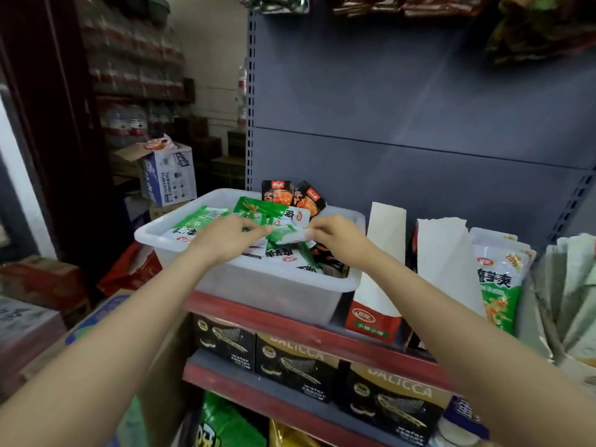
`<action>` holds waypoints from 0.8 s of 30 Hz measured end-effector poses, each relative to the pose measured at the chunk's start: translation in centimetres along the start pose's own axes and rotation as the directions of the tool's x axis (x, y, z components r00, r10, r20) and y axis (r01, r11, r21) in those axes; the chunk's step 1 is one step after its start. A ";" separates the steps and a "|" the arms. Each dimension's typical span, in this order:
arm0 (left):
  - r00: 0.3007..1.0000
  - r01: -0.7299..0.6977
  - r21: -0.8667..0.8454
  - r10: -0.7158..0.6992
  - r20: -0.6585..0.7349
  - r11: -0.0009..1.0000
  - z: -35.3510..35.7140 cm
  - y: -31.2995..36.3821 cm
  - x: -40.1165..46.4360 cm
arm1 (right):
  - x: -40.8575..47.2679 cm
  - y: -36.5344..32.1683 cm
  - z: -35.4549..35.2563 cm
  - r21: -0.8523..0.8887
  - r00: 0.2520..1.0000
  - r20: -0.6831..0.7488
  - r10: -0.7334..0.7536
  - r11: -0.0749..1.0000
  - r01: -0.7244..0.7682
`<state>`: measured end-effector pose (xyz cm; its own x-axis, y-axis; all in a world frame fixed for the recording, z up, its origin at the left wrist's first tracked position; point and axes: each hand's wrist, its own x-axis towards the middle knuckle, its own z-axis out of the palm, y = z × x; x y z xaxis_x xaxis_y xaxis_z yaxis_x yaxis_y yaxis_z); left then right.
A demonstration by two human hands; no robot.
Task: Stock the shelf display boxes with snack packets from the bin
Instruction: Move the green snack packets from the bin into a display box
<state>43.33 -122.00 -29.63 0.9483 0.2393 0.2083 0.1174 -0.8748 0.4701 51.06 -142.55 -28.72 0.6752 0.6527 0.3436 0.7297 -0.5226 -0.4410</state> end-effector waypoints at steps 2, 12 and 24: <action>0.999 -0.040 -0.026 0.039 -0.004 0.999 -0.1 0.4 -0.4 | -0.6 0.2 -0.8 0.222 0.992 -0.109 0.065 0.974 -0.040; 0.905 -0.353 -0.123 0.305 -0.297 0.928 2.4 6.0 -0.6 | -4.5 0.3 -4.4 0.810 0.911 -0.173 0.374 0.580 -0.084; 0.883 -0.460 -0.557 0.422 -0.206 0.691 6.6 19.2 -1.1 | -12.0 3.8 -14.3 0.644 0.793 -0.479 0.377 0.764 0.026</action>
<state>46.49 -141.86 -26.51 0.8261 -0.0712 0.5590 -0.5195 -0.4805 0.7065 47.21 -160.23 -22.63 0.8623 0.0581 0.5030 0.5051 -0.0292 -0.8625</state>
